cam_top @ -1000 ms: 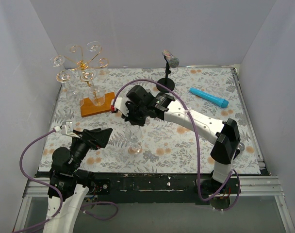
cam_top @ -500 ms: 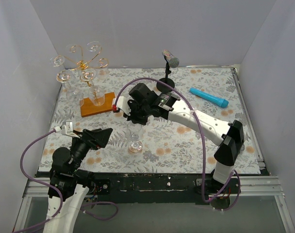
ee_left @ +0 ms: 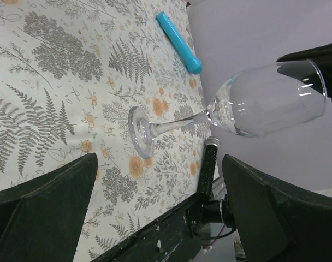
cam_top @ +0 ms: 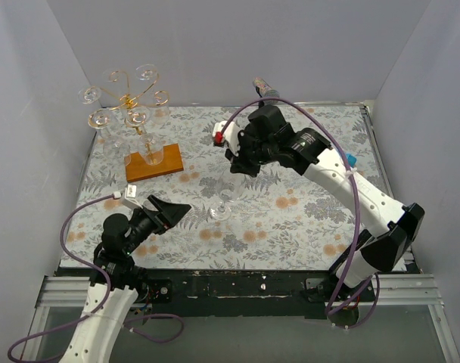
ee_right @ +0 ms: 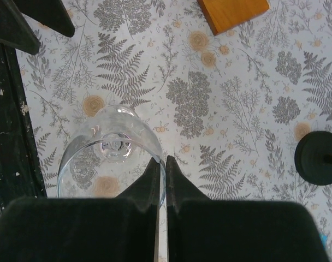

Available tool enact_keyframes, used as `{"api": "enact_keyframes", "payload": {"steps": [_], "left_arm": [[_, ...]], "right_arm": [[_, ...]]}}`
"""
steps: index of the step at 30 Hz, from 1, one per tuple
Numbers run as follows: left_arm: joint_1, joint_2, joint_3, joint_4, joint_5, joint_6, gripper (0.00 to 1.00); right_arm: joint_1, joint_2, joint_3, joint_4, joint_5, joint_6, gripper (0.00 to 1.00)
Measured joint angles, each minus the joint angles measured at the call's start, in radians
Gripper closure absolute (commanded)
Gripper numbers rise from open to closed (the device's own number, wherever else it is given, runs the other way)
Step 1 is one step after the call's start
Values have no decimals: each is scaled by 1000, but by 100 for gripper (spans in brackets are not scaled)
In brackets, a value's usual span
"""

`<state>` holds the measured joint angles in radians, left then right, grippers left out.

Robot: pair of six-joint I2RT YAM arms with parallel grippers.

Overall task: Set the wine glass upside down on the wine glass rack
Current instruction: Pick up the wine glass at the center of the board, then turn the wine glass upside down at the wine rack.

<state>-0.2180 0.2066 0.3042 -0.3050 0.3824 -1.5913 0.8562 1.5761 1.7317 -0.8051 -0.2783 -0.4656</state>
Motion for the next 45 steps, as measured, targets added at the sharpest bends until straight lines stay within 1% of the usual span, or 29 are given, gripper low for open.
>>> {"api": "enact_keyframes", "payload": {"steps": [5,10,16,19,27,30,36,41,44,45], "left_arm": [[0,52,-30,95,66,-49,2],[0,161,-85,191,129,-101,2],[-29,242,-140,286,156,-152,2],[-69,274,-151,346,152,-174,2],[-252,400,-185,495,66,-232,2],[-278,453,-195,554,39,-250,2],[-296,530,-198,644,14,-268,2],[-311,585,-198,715,-5,-288,10],[-320,630,-198,765,-17,-303,17],[-324,645,-198,777,-23,-310,22]], "right_arm": [[-83,-42,-57,11,-59,19,99],[-141,-58,-87,28,-125,44,99],[-202,-89,-126,55,-193,74,99],[-224,-101,-136,66,-213,84,99],[-252,-117,-165,92,-253,104,99],[-255,-117,-176,99,-261,108,99],[-259,-121,-177,100,-277,120,99],[-266,-130,-177,105,-289,124,99],[-267,-130,-178,106,-302,127,99],[-267,-130,-178,106,-303,127,99]]}}
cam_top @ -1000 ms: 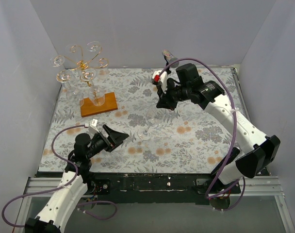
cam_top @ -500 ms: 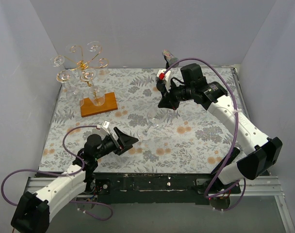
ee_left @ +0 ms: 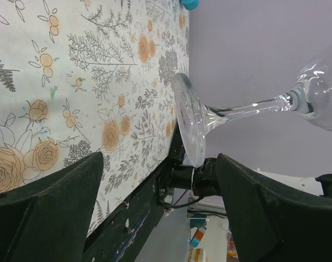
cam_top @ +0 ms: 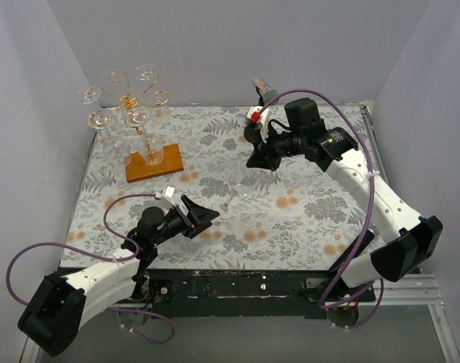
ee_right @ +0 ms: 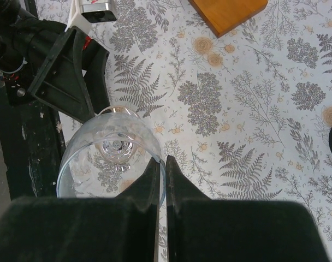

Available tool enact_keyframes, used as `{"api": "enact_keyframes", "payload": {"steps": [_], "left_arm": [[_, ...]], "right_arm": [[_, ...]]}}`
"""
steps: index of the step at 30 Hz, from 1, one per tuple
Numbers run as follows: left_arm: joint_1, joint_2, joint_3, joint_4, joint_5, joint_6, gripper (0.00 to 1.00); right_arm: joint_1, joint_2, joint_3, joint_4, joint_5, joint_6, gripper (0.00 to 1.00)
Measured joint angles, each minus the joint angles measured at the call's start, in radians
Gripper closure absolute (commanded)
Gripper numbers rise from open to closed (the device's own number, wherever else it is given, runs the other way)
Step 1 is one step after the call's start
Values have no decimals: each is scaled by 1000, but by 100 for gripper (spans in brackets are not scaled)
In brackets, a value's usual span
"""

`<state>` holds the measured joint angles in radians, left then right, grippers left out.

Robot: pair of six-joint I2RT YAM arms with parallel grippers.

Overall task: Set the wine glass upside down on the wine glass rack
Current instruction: Turn the wine glass upside down at the wine rack.

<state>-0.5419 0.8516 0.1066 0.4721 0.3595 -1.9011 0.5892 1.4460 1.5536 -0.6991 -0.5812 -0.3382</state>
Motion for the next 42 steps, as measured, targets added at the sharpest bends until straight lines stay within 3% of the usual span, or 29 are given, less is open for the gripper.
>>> {"api": "enact_keyframes", "payload": {"steps": [5,9,14,17,25,29,32,42], "left_arm": [[-31,66,26,22,-38,-16,43],[-55,95,57,31,-69,-23,53],[-80,125,79,37,-100,-32,78],[-90,135,88,47,-109,-39,100],[-92,101,89,25,-139,-58,100],[-95,34,86,-25,-165,-32,100],[-95,-18,87,-96,-204,21,100],[-95,-146,174,-430,-349,216,100]], "right_arm": [[0,0,0,0,-9,3,99],[0,0,0,0,-13,3,99],[0,0,-14,7,-17,2,99],[-1,0,-15,7,-17,0,99],[-7,-9,-32,26,-34,-10,98],[-6,-18,-34,35,-55,-9,69],[-5,-31,-39,38,-77,-3,55],[-11,-86,-47,18,-82,-64,36]]}}
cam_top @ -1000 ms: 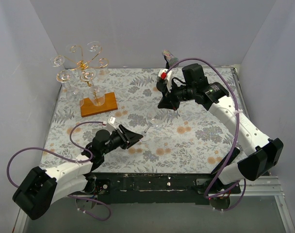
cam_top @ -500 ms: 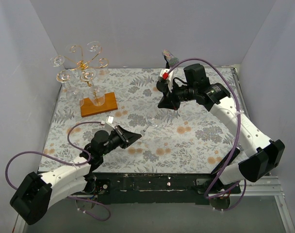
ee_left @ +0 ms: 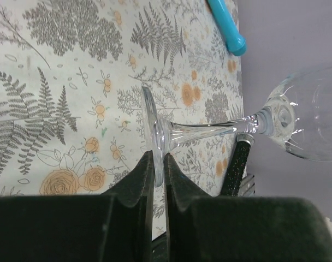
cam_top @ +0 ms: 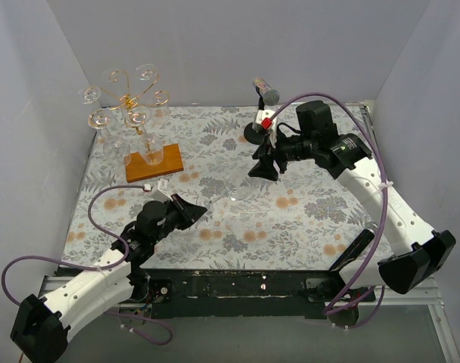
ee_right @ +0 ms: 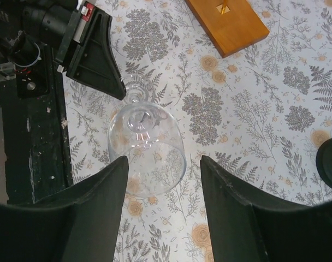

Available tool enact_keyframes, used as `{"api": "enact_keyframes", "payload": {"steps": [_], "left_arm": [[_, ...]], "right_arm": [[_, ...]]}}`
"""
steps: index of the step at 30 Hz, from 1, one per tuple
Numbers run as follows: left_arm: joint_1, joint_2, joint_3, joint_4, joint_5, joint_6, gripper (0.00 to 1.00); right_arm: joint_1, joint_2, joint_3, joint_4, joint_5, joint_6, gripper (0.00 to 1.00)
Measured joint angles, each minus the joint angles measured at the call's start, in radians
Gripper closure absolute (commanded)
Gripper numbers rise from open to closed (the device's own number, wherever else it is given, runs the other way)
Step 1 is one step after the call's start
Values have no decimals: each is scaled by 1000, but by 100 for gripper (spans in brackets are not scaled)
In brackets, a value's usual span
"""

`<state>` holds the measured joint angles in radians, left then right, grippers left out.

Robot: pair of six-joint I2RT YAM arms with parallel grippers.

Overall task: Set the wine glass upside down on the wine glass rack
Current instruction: Turn the wine glass upside down at the wine rack.

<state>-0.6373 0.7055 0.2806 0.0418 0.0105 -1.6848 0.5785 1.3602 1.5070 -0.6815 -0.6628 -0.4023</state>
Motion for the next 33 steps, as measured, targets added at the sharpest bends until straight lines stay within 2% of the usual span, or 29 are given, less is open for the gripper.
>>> {"api": "enact_keyframes", "payload": {"steps": [12,21,33], "left_arm": [[0,-126,96,-221,-135,171,100],[0,-134,201,-351,-206,321,100],[0,-111,325,-463,-240,522,100]], "right_arm": [[-162,-127,-47,-36,-79,-103,31],[-290,-178,-51,-54,-148,-127,31],[-346,-191,-66,-56,-204,-122,31]]}}
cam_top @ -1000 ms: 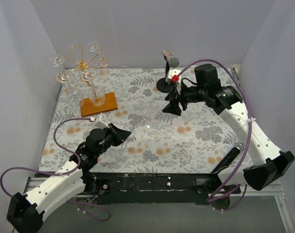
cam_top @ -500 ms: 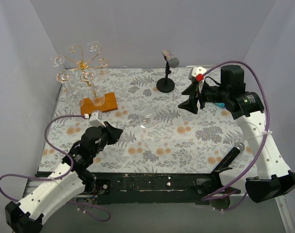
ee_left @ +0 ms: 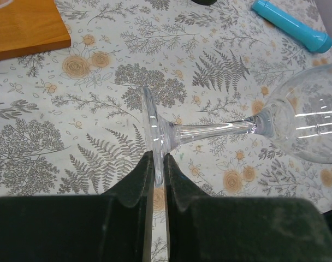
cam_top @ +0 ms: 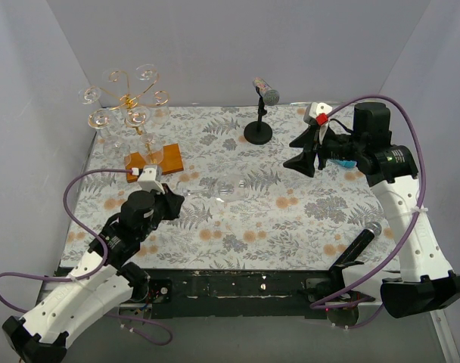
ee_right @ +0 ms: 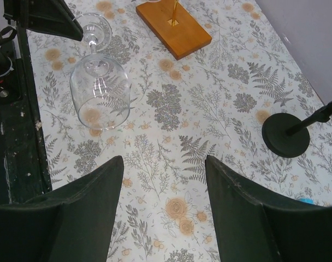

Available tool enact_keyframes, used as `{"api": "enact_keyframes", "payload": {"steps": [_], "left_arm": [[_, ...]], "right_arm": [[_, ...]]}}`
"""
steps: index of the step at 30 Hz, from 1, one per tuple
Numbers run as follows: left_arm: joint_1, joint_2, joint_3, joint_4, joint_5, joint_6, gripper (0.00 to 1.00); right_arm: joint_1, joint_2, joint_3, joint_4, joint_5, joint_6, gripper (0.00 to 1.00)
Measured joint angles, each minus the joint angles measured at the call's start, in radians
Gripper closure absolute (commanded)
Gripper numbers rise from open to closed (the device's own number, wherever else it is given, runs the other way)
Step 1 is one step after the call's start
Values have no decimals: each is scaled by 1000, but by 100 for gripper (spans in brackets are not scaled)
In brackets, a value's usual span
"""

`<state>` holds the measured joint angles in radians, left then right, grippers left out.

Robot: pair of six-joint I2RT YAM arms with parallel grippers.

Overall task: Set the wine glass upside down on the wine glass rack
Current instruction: Turn the wine glass upside down at the wine rack.

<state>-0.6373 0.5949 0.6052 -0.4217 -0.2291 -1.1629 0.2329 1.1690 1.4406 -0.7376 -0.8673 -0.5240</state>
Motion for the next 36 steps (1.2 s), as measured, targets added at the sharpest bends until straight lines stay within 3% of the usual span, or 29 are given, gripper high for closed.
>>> {"api": "enact_keyframes", "payload": {"steps": [36], "left_arm": [[0,105,142,6,26,521,100]], "right_arm": [[-9,21,-3,7,-26,53,31]]}}
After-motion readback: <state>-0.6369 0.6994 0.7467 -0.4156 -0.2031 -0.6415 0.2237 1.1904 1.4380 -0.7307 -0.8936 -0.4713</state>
